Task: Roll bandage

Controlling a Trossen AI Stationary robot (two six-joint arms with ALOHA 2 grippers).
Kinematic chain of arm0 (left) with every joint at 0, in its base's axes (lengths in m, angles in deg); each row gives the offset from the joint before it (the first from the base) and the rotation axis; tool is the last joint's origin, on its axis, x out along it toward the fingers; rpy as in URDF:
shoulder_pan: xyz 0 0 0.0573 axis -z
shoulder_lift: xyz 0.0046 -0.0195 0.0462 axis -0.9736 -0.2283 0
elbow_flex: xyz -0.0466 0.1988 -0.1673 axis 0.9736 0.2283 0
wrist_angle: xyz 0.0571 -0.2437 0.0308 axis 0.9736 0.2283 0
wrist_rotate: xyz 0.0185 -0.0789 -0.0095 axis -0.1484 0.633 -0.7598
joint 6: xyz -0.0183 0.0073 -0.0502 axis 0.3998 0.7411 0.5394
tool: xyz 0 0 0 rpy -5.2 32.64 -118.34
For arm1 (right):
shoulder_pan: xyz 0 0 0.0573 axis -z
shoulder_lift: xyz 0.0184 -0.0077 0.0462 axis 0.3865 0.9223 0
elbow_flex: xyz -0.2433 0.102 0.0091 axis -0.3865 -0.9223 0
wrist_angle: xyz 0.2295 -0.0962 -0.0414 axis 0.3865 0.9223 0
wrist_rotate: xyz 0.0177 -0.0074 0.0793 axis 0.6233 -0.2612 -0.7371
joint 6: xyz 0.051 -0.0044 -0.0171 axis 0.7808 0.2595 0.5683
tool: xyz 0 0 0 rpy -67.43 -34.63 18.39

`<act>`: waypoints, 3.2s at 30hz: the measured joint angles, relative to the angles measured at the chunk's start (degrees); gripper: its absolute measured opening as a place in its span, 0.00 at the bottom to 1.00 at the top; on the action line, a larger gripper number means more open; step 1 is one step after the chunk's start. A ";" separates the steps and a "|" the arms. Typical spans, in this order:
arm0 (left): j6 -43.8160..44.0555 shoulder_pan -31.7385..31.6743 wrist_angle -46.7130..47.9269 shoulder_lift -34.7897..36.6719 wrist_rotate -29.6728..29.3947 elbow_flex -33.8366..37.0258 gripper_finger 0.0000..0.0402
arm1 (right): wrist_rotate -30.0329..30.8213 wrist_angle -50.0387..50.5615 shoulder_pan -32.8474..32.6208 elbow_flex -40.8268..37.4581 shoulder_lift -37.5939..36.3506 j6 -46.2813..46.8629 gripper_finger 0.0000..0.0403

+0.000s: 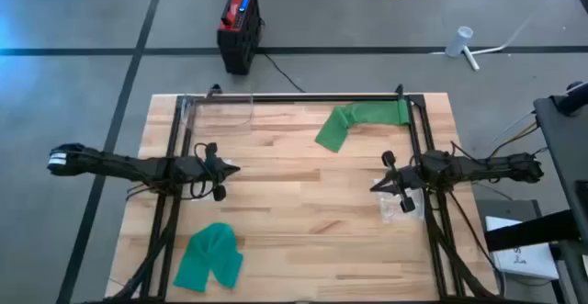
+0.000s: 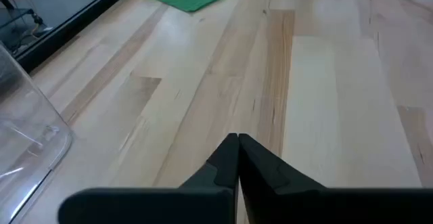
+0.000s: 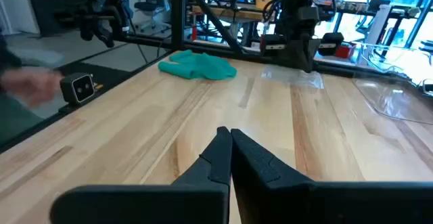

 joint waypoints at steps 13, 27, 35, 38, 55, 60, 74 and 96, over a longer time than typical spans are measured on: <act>-0.02 0.00 0.02 0.01 0.00 0.01 0.00 | 0.00 -0.01 0.02 -0.01 0.00 -0.02 0.00; -5.20 -0.03 -0.92 0.02 -0.02 -0.01 0.00 | 0.00 -0.02 0.02 -0.01 0.00 -0.02 0.00; 4.49 -0.03 -8.86 0.00 0.20 0.01 0.00 | 0.02 -0.01 0.01 -0.01 0.00 0.00 0.00; 21.00 -0.03 -17.59 0.01 0.19 -0.01 0.00 | 0.00 0.00 0.01 0.00 0.00 -0.01 0.00; 19.38 10.35 -41.55 -12.11 2.92 -0.01 0.15 | 2.31 -0.28 0.04 -0.02 0.00 -2.97 0.00; 19.17 11.90 -41.25 -18.15 -0.61 -0.04 0.36 | 10.59 -4.23 0.13 -0.07 0.00 -10.41 0.00; 19.22 19.14 9.59 -33.62 -0.46 -29.07 0.63 | 11.89 -10.98 0.15 -0.04 0.00 -2.84 0.00; 32.42 48.66 46.22 -63.09 1.95 -74.48 0.64 | 26.95 -21.53 0.17 0.00 4.28 9.95 0.00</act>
